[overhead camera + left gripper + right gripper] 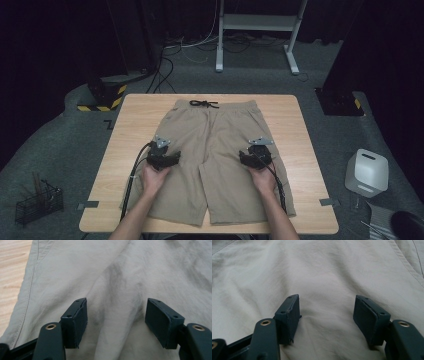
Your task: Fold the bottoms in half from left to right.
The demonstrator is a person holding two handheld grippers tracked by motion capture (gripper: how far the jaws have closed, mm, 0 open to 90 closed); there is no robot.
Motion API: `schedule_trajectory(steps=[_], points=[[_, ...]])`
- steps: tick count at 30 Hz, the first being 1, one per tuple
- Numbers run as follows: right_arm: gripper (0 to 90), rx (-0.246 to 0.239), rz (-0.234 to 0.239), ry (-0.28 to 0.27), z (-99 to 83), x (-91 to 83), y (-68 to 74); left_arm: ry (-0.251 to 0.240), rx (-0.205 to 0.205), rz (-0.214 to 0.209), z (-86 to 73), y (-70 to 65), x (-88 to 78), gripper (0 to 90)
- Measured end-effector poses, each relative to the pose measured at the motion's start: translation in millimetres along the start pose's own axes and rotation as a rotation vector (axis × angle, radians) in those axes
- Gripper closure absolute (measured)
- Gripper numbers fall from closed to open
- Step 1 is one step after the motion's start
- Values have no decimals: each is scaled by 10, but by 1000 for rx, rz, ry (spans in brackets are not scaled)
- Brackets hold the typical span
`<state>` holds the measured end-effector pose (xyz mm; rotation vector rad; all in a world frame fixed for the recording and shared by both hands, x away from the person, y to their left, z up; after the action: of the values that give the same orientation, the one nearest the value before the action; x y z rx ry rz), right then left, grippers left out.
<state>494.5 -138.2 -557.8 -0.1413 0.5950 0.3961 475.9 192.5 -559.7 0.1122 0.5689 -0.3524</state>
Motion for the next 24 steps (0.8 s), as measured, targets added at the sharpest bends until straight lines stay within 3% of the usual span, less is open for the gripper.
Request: schedule_trajectory(steps=[10,24], points=[[383,3,-2,1,-128,-188,114,1,4,2,-148,-120,-229,347],[382,-11,18,-1,-424,-614,322,-2,4,-11,-392,-312,-601,344]])
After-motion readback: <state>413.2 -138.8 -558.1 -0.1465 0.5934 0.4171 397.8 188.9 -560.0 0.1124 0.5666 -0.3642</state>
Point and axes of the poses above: each handheld gripper's, and its own axes: x roughly forward along the jaws, z roughly out of its top, y roughly to its left, the point moved 5 cm from there along x, roughly forward along the jaws, and after that the axes turned 8 degrees about -y, right-handed, at the moved point
